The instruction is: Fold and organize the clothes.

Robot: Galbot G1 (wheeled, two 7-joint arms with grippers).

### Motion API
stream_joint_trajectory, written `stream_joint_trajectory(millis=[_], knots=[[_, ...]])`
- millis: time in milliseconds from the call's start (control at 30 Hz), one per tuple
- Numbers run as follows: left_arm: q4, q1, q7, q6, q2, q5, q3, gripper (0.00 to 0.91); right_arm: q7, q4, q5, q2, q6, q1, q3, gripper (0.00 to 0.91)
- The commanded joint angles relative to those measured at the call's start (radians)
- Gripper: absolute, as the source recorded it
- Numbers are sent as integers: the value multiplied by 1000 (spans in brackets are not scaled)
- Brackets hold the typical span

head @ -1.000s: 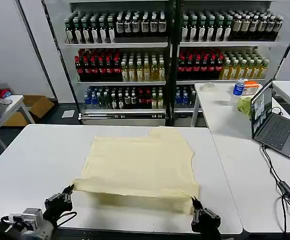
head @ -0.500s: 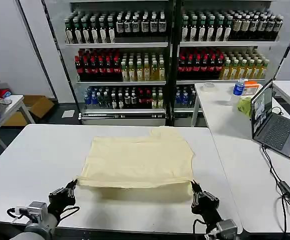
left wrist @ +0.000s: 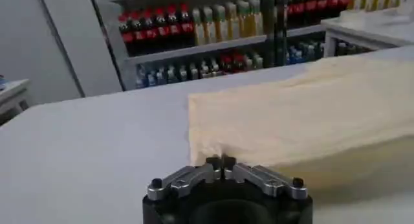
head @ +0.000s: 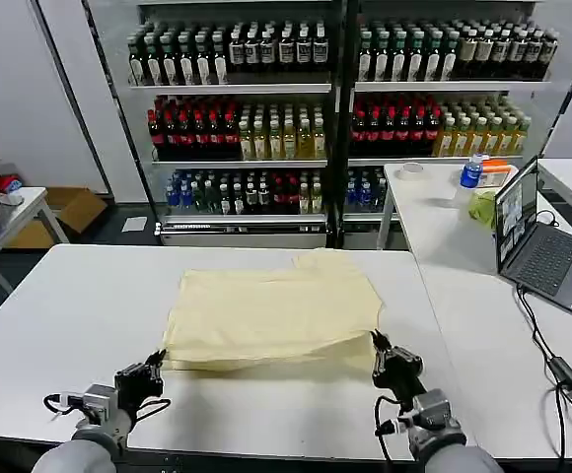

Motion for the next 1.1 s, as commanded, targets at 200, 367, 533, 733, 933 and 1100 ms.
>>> stream_joint_trajectory(millis=[200,367,533,733,933,1100], knots=[[113,-101,3,-1,2,34,72,655,1,-102,-10,17,-5,73,-40,605],[123,-112,-2,-1,-7,33,75,907,3,-122,-22,35,-22,72,-49,907],[129,-110,-13,-7,-16,32,73,907,2,-129,-41,48,-20,55,-48,907],[112,-89,-23,-25,-27,31,55,907,2,-104,-49,59,-21,9,-23,907],[85,-34,-23,-37,-28,15,9,907,3,-71,-49,61,-21,-66,24,907],[102,-22,-22,-37,-22,-8,0,907,12,-59,-44,70,-22,-104,55,907]])
